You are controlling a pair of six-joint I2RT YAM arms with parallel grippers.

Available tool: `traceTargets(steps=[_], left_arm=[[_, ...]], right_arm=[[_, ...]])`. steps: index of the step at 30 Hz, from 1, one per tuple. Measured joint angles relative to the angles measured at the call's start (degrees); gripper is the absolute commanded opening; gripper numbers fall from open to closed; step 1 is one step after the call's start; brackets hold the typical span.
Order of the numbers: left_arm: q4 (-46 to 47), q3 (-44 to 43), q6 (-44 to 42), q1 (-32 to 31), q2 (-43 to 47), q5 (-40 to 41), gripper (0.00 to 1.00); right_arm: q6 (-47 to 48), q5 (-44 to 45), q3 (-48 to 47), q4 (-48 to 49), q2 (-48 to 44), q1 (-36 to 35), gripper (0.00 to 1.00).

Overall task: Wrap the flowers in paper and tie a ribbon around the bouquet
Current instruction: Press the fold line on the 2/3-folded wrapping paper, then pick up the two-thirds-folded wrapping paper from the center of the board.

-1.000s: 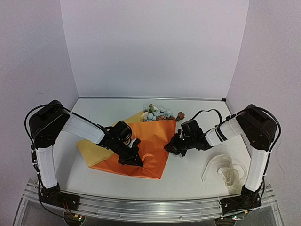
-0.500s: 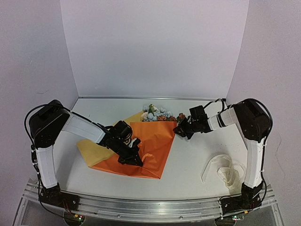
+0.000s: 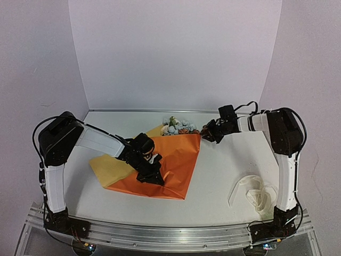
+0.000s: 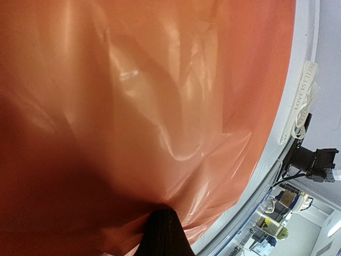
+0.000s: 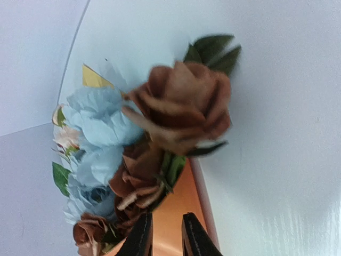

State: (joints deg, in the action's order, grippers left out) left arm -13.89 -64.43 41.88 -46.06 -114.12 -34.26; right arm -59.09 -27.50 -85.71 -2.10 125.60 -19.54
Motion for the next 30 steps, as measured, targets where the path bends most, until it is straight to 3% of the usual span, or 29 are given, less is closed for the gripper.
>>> traceTargets(steps=[5,10,14,17,25,30], left_arm=[[-0.8,-5.41,0.12,0.0,-3.5,0.36,0.0],[-1.52,-9.58,0.36,0.0,-5.81,1.85,0.05],[-2.23,-10.24,0.87,0.04,-5.69,3.37,0.11],[-3.21,-10.13,1.5,0.05,-4.21,4.69,0.14],[-3.34,-4.3,3.37,0.46,7.56,8.16,0.17],[-1.89,5.88,7.92,1.51,18.03,10.76,0.2]], right_arm=[[3.79,-0.8,2.36,-7.1,-5.59,-0.13,0.3],[7.98,-0.91,7.7,-12.24,-17.9,-1.41,0.36],[11.74,-0.46,12.62,-15.38,-27.54,-5.98,0.4],[14.91,1.29,14.79,-17.93,-30.54,-11.13,0.38],[20.92,5.92,14.25,-23.28,-27.63,-22.7,0.25],[21.94,7.42,10.31,-24.15,-20.6,-26.03,0.22]])
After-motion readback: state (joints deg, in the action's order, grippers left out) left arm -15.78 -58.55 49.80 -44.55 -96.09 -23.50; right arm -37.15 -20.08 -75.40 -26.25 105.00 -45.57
